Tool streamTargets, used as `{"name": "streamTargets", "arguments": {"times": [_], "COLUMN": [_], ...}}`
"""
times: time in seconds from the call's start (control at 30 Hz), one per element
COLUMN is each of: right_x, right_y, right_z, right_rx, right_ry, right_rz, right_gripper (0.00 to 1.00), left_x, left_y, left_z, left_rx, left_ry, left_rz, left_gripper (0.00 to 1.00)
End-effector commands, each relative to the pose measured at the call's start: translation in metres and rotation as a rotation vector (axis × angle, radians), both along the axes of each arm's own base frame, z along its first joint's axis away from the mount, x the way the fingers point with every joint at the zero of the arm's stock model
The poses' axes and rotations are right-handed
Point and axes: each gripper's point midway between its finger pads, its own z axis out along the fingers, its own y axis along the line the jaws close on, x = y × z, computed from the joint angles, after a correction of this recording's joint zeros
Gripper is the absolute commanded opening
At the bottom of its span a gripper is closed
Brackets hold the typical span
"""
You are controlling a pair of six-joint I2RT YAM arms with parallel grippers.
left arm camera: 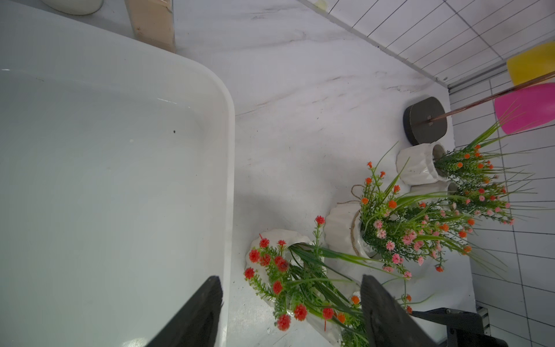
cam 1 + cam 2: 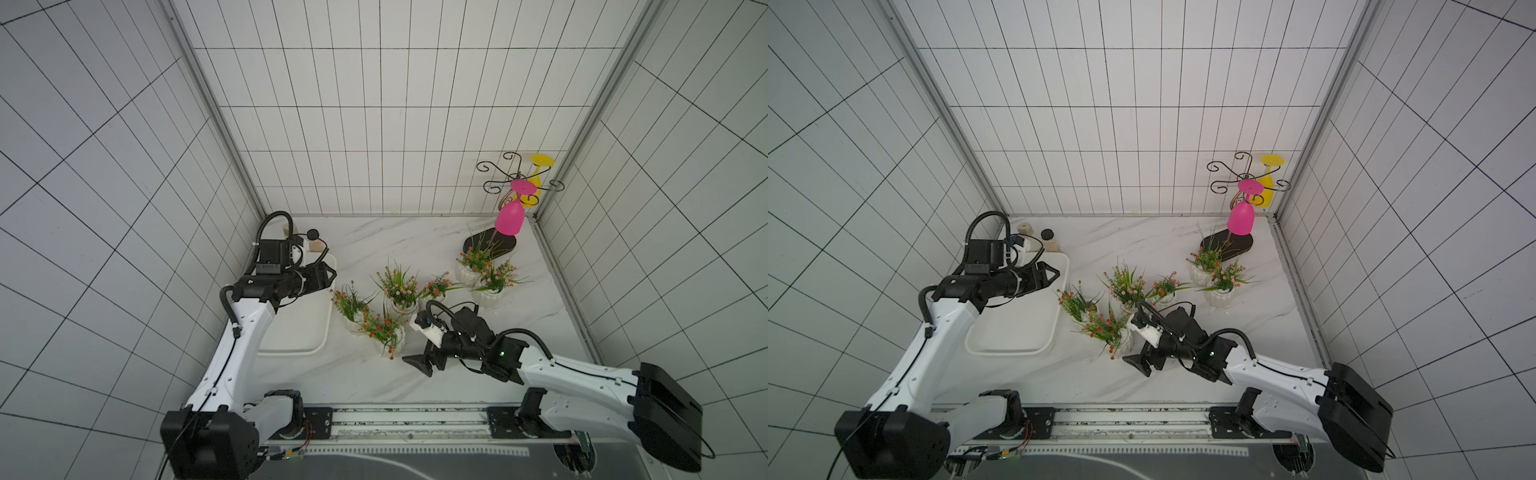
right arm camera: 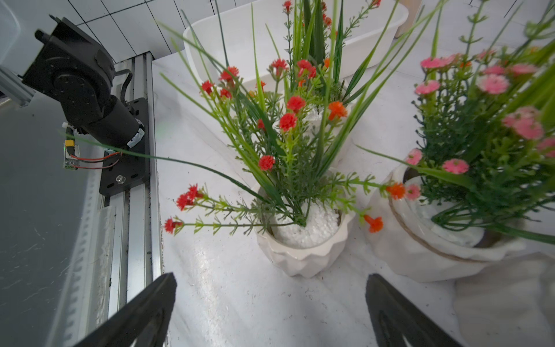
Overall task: Put the potted gypsophila into the storage box
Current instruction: Move the storage box to the center of the board.
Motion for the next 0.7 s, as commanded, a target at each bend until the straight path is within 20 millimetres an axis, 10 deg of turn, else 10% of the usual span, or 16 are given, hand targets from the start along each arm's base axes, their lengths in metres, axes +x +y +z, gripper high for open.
{"name": "streamTargets", "arguments": {"times": [0.0,0.27,0.67], "right_x": [0.001,0.01,0.025], "right_y": [-0.009,-0.03,-0.05], "right_z": [-0.004,0.018,0.029], "right_rx": [-0.017,0.077,0.15], "right_ry": [0.068,0.145,0.222], "right_rz": [-0.051,-0.145,-0.19], "right_gripper": [0.99,0.99,0.99], "left_x": [-0.014,-0.057,-0.096], "left_y": [-0.001,-0.031,-0.035], "left_z": [0.005,-0.01,-0.058], "left_rx": [0.123,0.198,0.245], "left_ry": [0.005,-0.005,0.131], "left_rz": [-0.02,-0.111,-0.063], "left_gripper": [0.75,0.97,0.97]}}
